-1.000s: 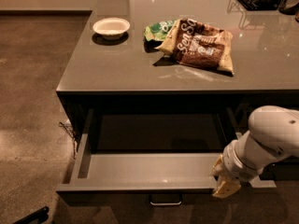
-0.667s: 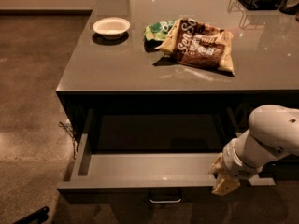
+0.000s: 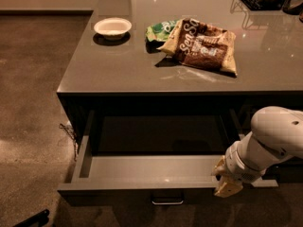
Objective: Open top drawer
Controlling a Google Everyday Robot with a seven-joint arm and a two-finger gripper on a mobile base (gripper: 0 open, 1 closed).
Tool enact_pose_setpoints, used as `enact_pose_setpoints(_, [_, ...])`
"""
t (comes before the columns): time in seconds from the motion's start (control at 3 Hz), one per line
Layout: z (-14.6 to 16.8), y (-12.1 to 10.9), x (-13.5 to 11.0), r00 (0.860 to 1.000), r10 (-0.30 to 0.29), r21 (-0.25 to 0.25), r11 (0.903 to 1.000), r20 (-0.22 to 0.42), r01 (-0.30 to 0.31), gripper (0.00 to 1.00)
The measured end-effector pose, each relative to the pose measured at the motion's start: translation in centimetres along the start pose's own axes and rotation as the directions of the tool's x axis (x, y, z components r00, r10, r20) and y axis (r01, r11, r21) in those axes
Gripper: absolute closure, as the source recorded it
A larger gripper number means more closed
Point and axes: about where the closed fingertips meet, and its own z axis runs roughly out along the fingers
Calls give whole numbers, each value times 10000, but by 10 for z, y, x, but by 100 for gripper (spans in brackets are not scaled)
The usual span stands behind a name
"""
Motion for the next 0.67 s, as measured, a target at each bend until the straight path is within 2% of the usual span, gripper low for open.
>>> enact_pose_setpoints(0.67, [-1, 1, -1, 10000, -30, 6, 10000, -21, 31, 11])
